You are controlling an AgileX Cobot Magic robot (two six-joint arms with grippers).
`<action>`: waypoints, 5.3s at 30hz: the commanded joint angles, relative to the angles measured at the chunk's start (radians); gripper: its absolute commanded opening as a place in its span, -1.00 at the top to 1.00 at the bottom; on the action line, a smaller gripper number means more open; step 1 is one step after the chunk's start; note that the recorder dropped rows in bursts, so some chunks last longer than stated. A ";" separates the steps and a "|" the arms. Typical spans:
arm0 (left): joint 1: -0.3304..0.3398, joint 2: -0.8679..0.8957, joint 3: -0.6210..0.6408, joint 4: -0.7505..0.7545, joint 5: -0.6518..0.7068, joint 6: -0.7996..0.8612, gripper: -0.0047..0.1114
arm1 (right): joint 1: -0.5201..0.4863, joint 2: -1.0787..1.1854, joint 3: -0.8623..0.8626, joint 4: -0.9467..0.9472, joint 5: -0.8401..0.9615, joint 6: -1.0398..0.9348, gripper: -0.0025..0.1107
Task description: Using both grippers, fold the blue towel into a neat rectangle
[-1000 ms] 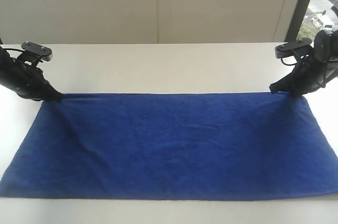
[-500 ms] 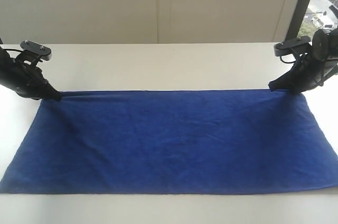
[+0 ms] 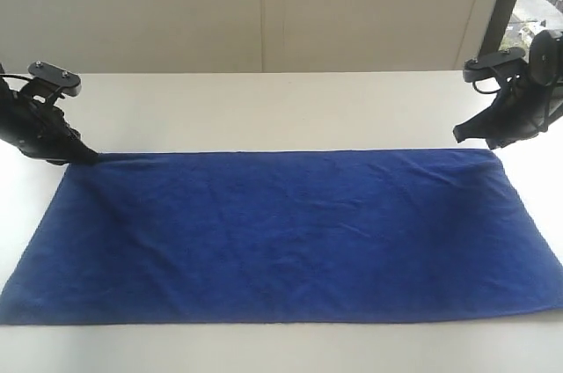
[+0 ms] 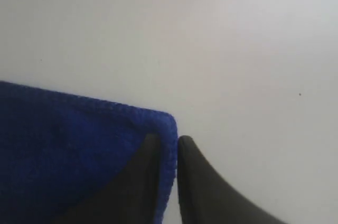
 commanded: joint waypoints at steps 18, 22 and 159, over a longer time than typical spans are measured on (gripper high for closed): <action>0.008 -0.420 0.014 -0.023 0.306 -0.090 0.92 | -0.005 -0.300 0.120 0.069 0.160 0.003 0.44; 0.008 -0.514 0.076 -0.021 0.339 -0.109 0.92 | -0.005 -0.391 0.276 0.069 0.122 0.054 0.44; 0.008 -1.785 1.394 -0.278 -0.289 -0.212 0.92 | 0.890 -0.004 -0.235 0.288 0.025 0.180 0.96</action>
